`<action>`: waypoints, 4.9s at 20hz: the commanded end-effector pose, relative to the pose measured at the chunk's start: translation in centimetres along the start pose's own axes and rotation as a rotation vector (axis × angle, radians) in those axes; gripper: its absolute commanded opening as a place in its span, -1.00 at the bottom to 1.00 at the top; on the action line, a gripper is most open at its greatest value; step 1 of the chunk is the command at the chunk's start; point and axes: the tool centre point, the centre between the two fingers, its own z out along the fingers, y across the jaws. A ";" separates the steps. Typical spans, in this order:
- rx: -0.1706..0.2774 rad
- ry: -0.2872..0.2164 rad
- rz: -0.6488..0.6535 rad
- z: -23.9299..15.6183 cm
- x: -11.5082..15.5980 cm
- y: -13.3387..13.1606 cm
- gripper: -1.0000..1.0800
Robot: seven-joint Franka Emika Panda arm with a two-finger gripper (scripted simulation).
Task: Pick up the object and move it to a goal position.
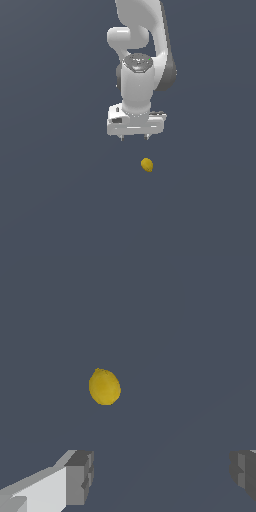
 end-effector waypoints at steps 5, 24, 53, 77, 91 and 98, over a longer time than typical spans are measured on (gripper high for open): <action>0.001 -0.005 0.035 0.9 0.5 -0.5 0.92; -0.009 -0.051 0.337 8.8 3.9 -5.0 0.92; -0.015 -0.060 0.404 15.7 4.0 -6.1 0.92; -0.015 -0.061 0.404 13.9 2.6 -4.4 -1.00; -0.013 -0.061 0.404 6.1 -3.4 3.0 -1.00; -0.012 -0.061 0.405 1.0 -7.2 7.9 -1.00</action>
